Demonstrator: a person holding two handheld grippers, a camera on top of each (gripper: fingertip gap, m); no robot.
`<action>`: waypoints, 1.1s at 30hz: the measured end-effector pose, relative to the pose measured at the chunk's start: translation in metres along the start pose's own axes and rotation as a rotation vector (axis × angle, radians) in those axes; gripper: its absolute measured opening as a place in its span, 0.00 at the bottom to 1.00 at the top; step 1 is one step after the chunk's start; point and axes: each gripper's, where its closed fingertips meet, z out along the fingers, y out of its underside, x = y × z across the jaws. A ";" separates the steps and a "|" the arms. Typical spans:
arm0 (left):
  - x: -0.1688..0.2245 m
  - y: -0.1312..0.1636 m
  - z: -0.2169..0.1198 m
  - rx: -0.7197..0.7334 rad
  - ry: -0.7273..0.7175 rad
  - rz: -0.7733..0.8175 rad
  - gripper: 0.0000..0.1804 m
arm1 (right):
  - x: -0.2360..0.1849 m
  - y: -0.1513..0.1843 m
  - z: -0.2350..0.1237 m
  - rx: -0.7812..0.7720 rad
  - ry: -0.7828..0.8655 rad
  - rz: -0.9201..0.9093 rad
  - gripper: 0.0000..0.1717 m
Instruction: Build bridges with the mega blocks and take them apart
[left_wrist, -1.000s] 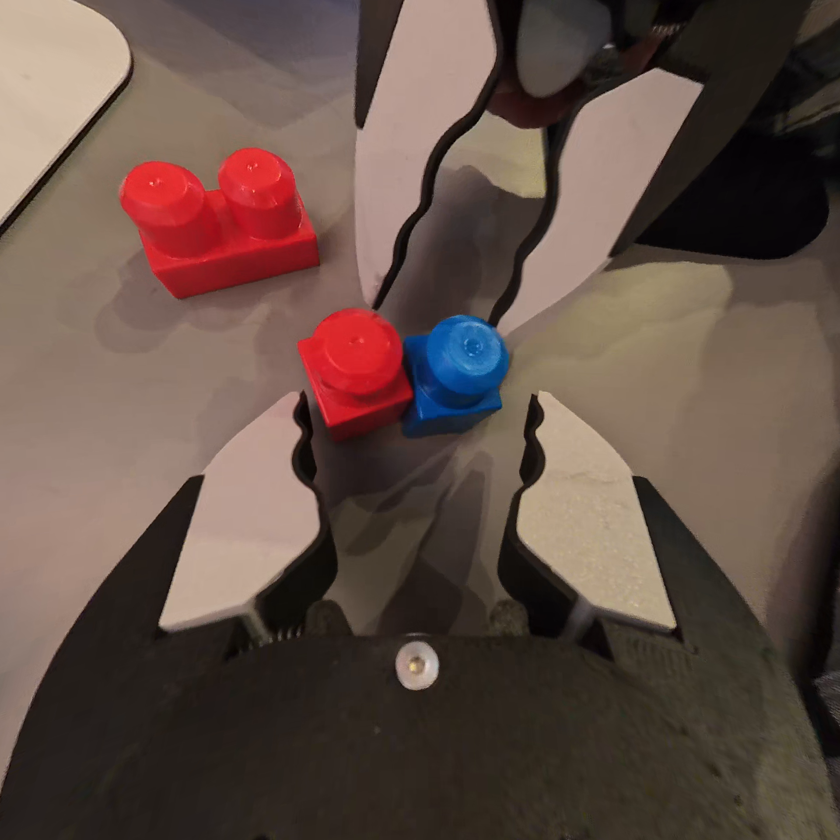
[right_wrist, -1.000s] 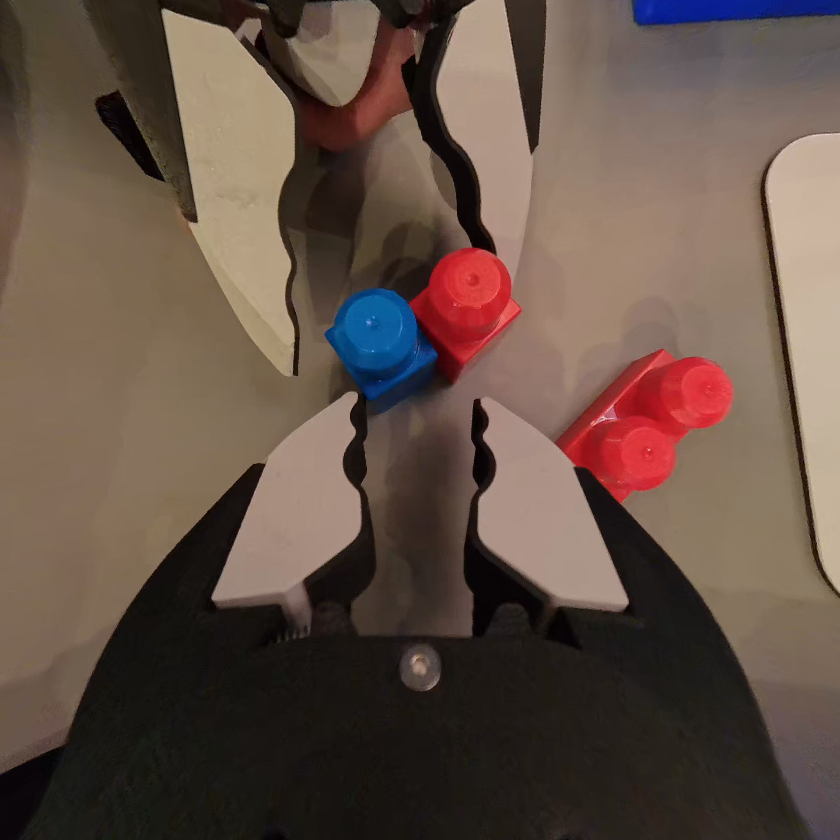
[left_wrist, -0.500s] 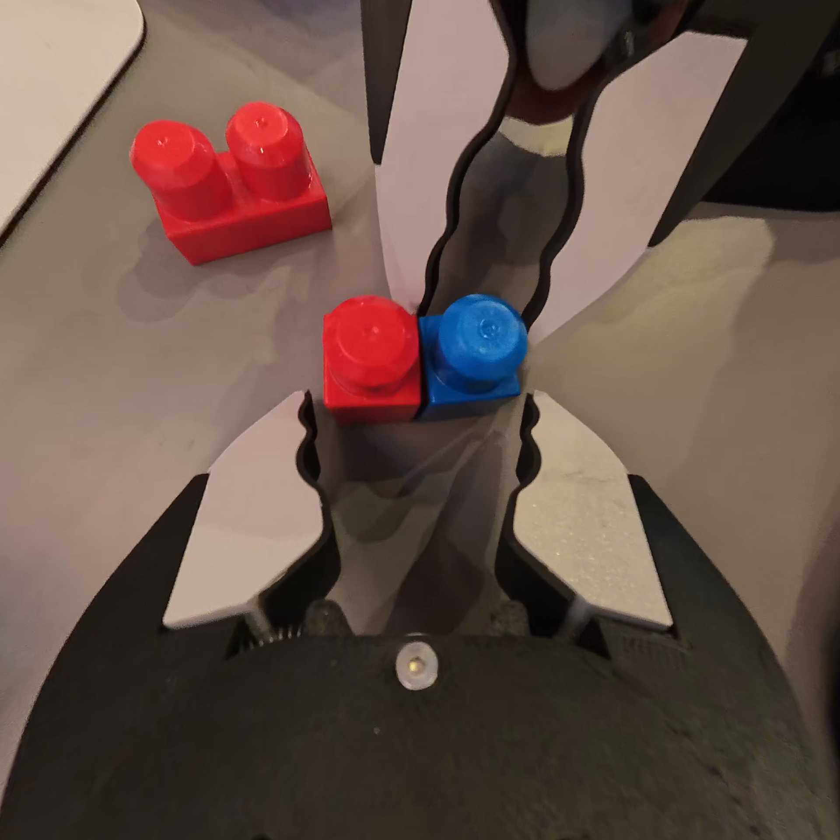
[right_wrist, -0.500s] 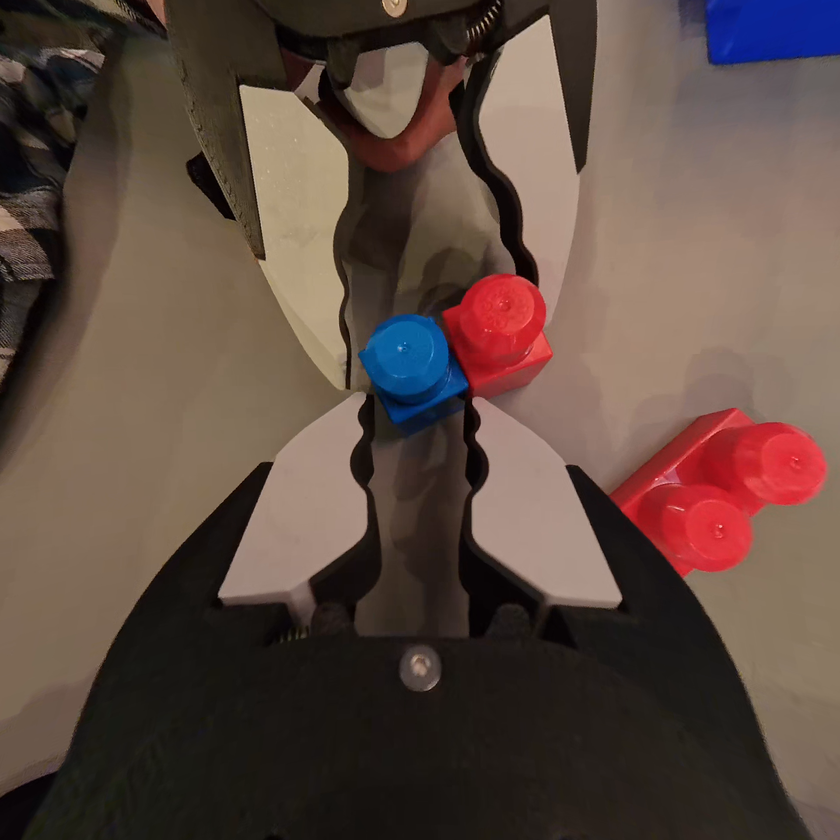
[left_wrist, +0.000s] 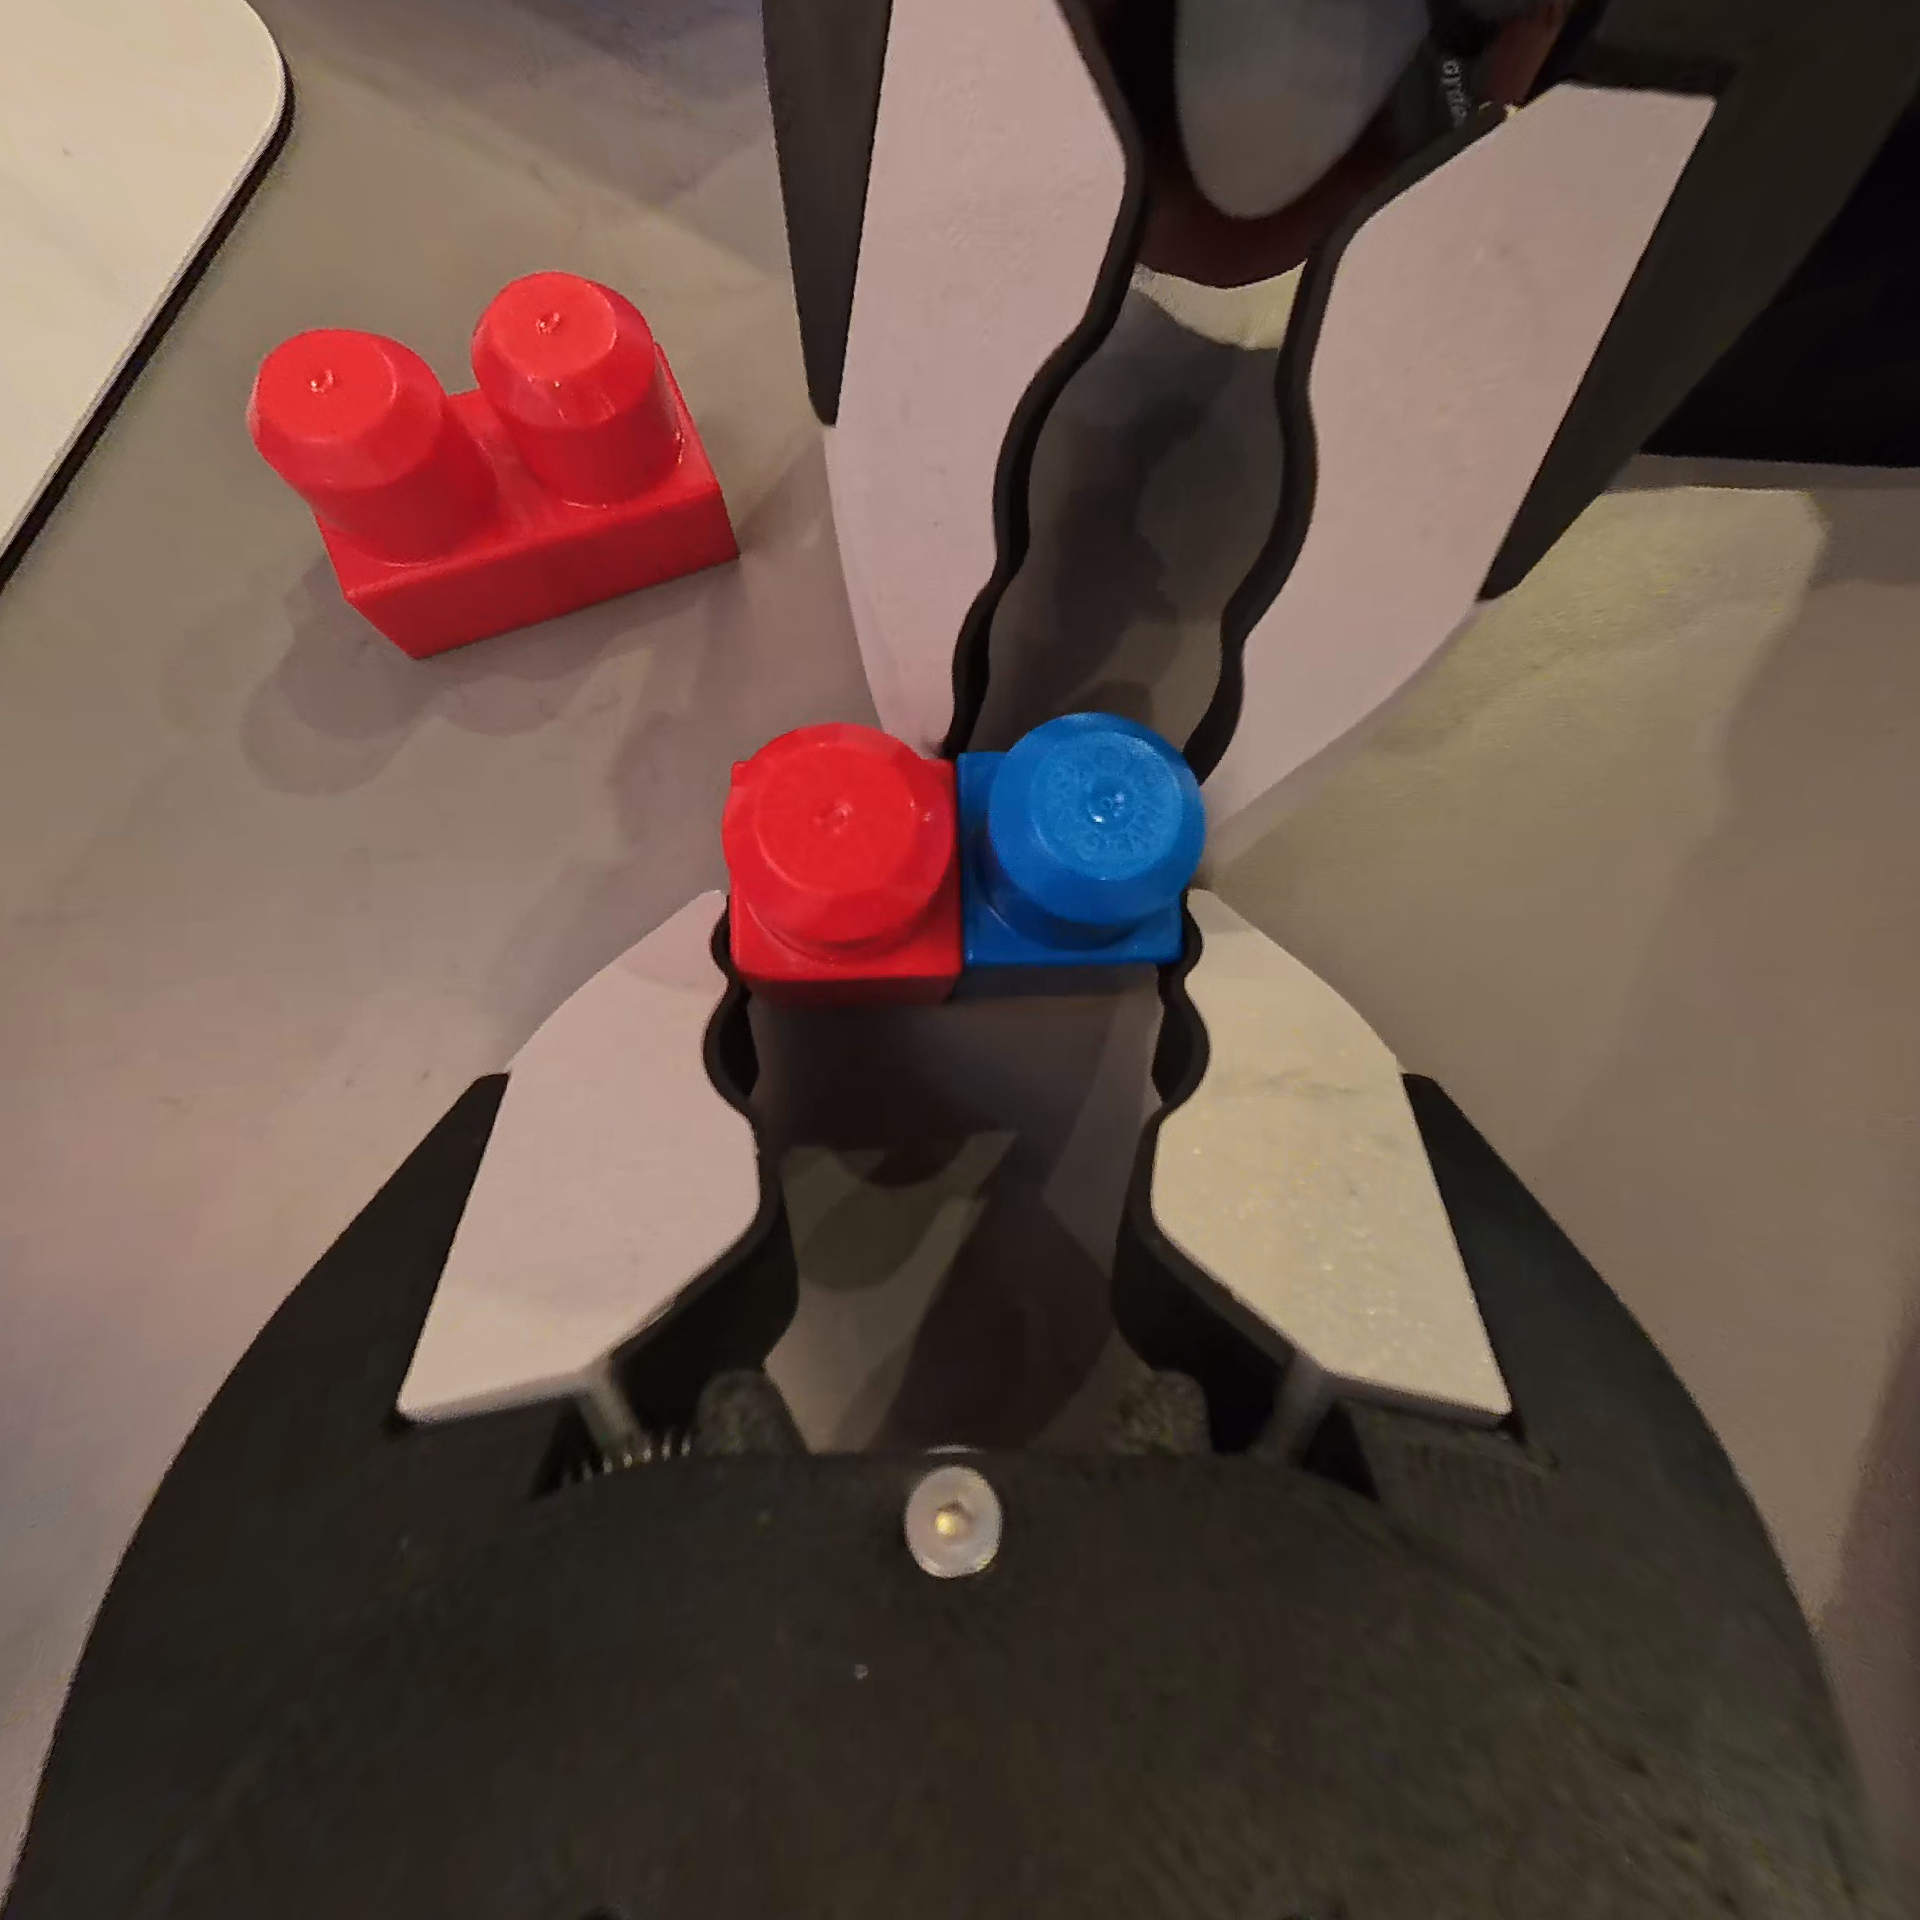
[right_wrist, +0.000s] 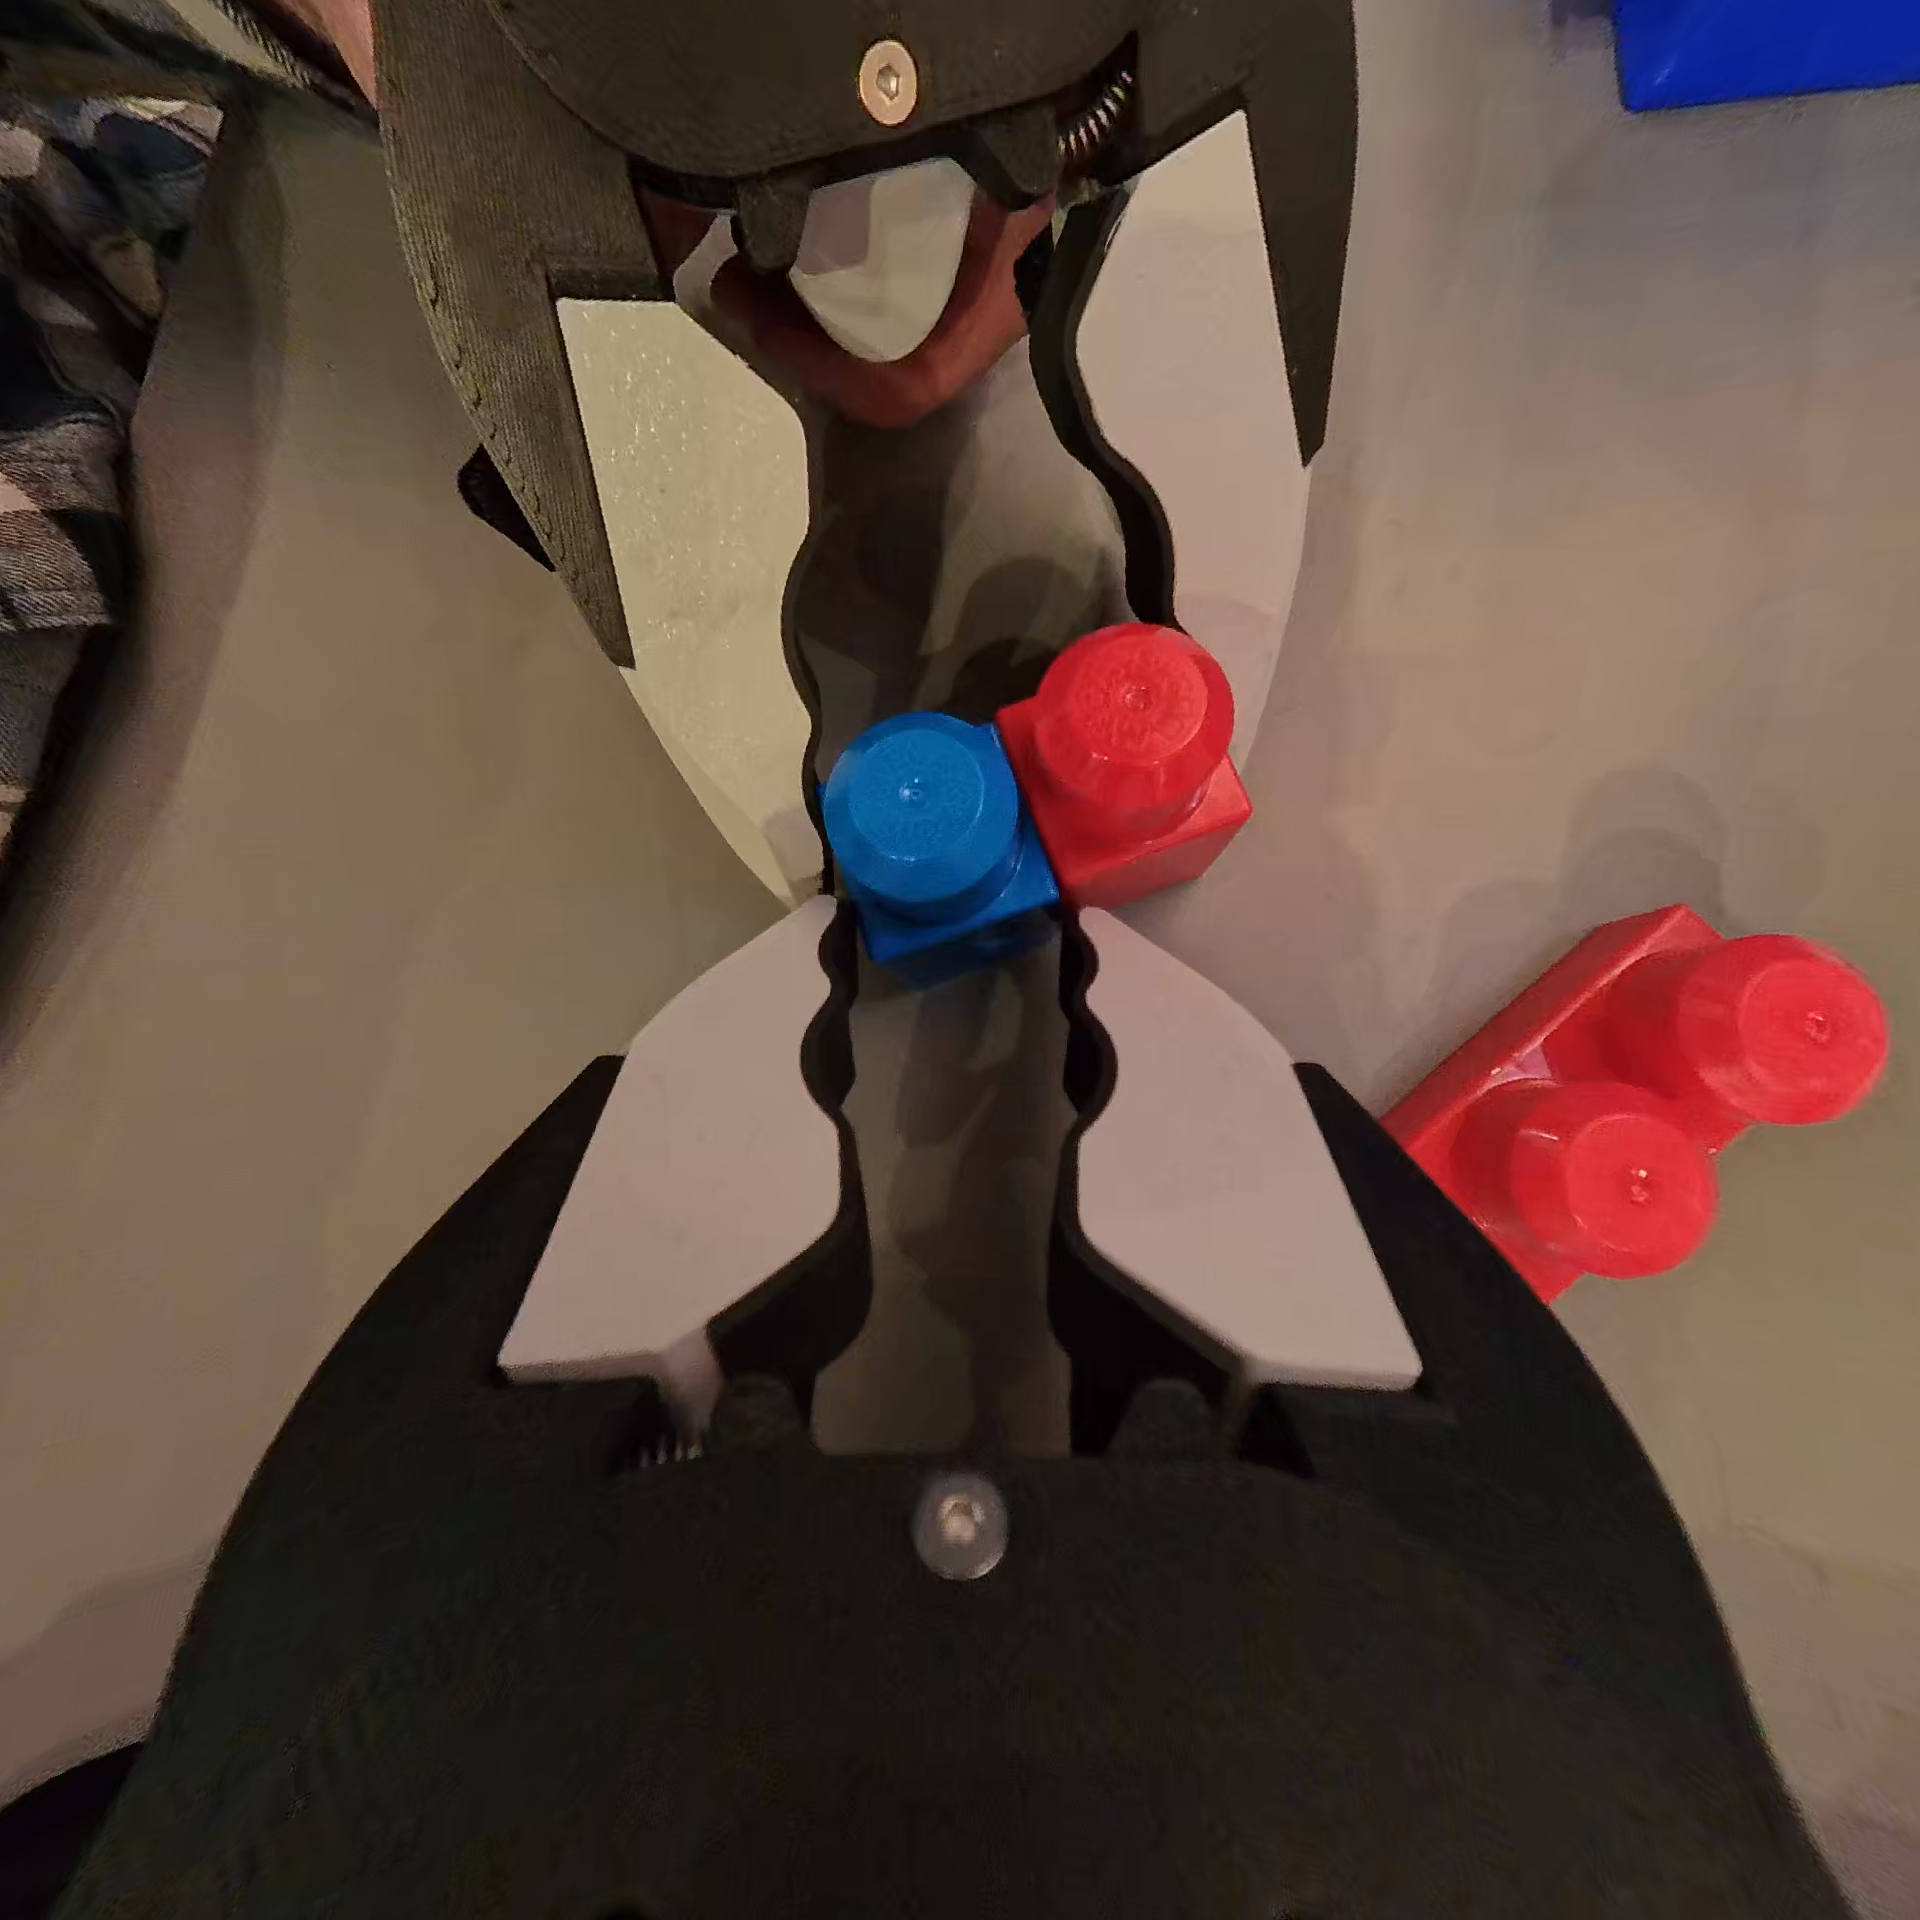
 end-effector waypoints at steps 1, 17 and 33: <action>-0.001 0.000 0.000 0.001 -0.004 -0.001 0.41 | 0.000 -0.001 -0.001 0.004 0.002 0.003 0.23; -0.028 -0.013 -0.023 0.113 -0.156 0.005 0.41 | 0.102 0.025 -0.029 -0.127 0.418 0.405 0.36; -0.096 -0.056 -0.104 0.209 -0.617 0.149 0.41 | 0.058 -0.143 -0.105 0.376 0.577 0.236 0.20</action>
